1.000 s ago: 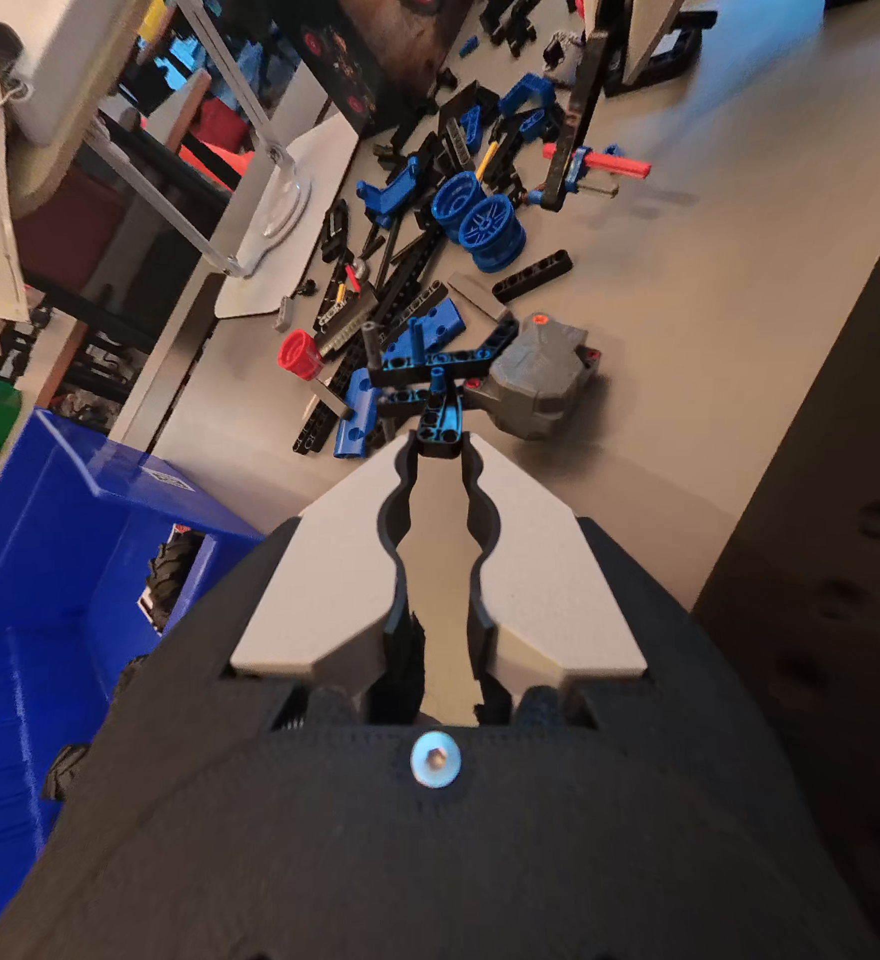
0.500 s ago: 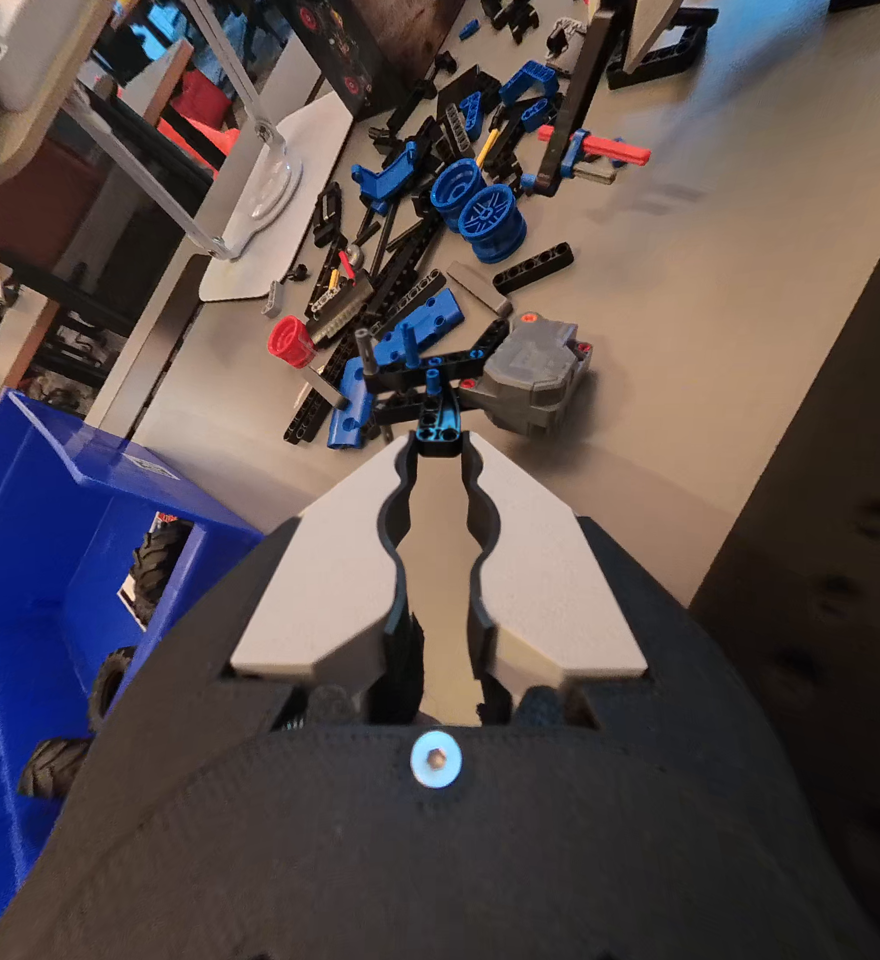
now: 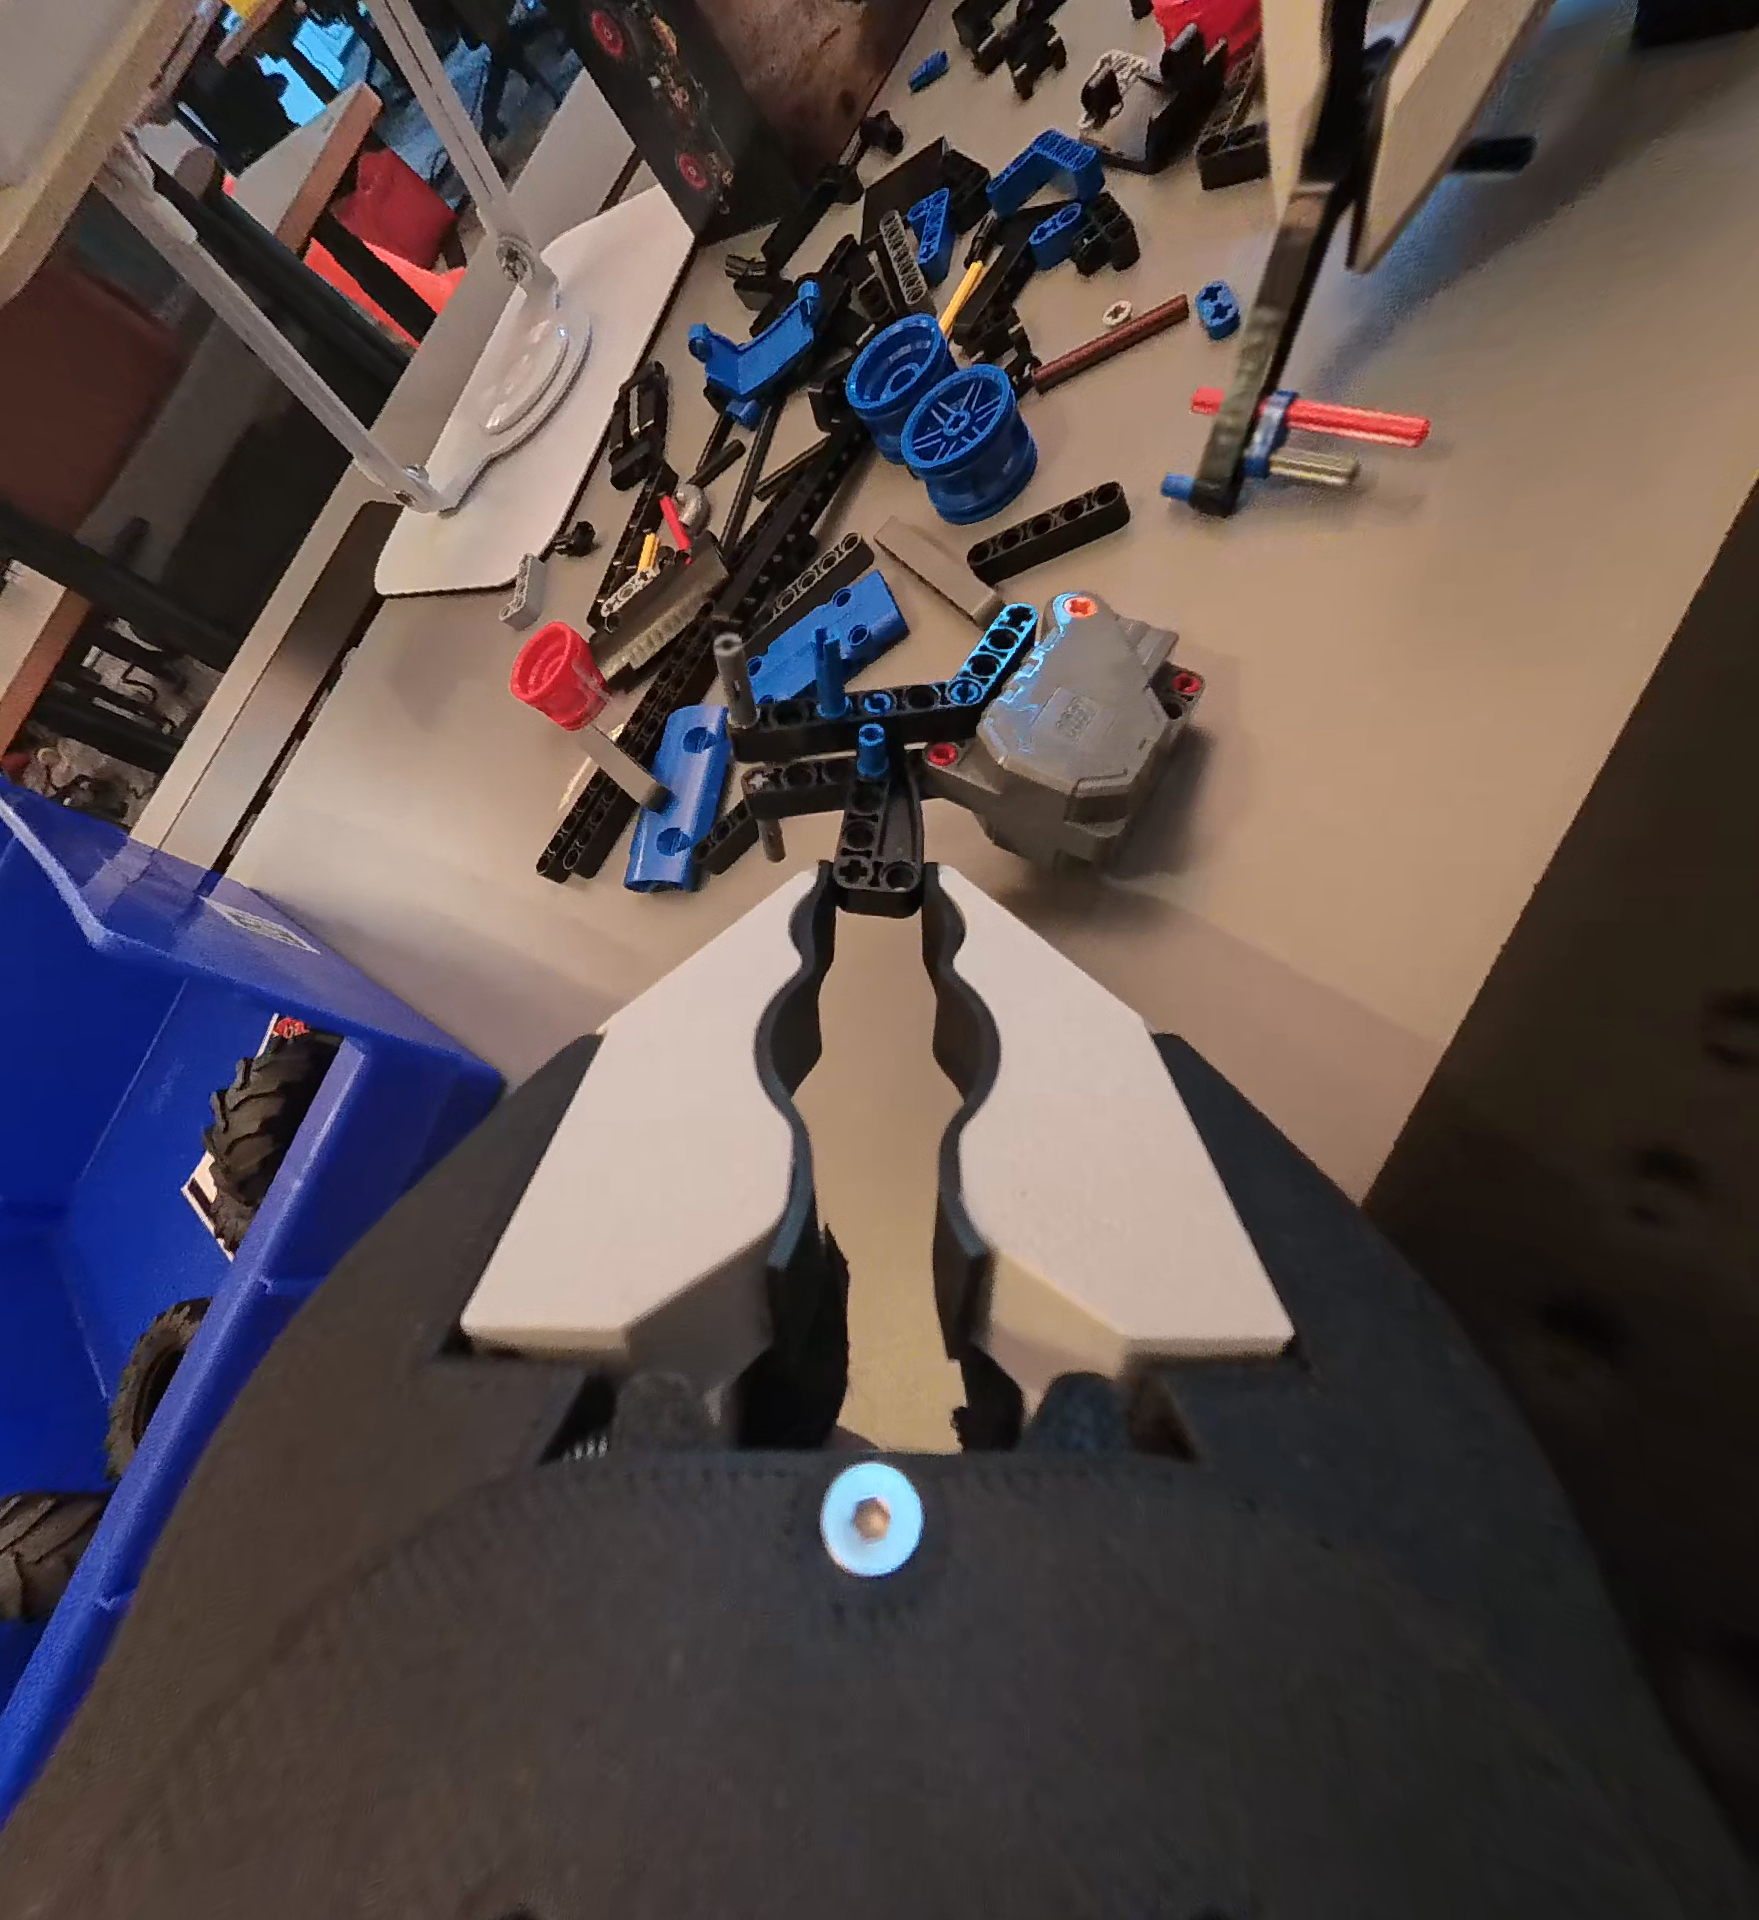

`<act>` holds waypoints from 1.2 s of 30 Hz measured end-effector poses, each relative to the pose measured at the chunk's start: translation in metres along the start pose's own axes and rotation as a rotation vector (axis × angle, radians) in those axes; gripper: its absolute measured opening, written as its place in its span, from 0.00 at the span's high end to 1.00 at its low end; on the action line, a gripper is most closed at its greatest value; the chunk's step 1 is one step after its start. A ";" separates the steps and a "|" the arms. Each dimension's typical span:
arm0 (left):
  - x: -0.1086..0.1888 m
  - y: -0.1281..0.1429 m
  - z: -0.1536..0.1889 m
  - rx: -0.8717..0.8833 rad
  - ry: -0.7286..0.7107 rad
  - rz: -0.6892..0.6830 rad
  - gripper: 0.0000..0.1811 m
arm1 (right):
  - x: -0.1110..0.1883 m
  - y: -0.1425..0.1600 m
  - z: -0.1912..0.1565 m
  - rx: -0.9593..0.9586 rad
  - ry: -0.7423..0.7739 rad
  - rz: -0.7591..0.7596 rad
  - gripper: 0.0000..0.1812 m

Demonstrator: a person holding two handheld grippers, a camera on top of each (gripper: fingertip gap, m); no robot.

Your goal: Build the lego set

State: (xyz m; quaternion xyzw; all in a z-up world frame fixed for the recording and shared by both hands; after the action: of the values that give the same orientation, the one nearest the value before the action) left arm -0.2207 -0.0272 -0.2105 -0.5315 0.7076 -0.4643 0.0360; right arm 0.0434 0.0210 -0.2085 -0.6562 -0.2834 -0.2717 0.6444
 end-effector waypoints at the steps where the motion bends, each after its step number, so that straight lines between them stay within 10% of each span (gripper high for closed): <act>1: 0.000 0.000 0.000 0.002 -0.001 0.001 0.92 | -0.001 0.001 0.000 -0.002 -0.008 -0.010 0.97; 16: 0.001 -0.006 -0.004 0.006 0.011 0.033 0.92 | 0.010 -0.020 -0.006 0.056 0.047 0.051 0.74; 24: -0.001 -0.018 -0.015 0.185 0.073 0.039 0.92 | -0.031 -0.063 -0.016 0.178 0.146 0.062 0.67; 36: -0.014 -0.025 -0.021 0.446 0.160 -0.004 0.92 | -0.069 -0.082 -0.016 0.247 0.306 -0.042 0.82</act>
State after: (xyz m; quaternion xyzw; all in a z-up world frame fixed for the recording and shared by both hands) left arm -0.2084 -0.0034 -0.1873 -0.4733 0.5869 -0.6499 0.0955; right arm -0.0634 0.0038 -0.2015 -0.5174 -0.2269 -0.3448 0.7496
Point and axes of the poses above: each gripper's, where its closed fingertips meet, x back along the fingers, y out of its underside, z = x × y across the jaws, the point moved 10 cm from there along x, back along the fingers, and after that the axes turned 7 degrees about -y, right-handed, at the moved point
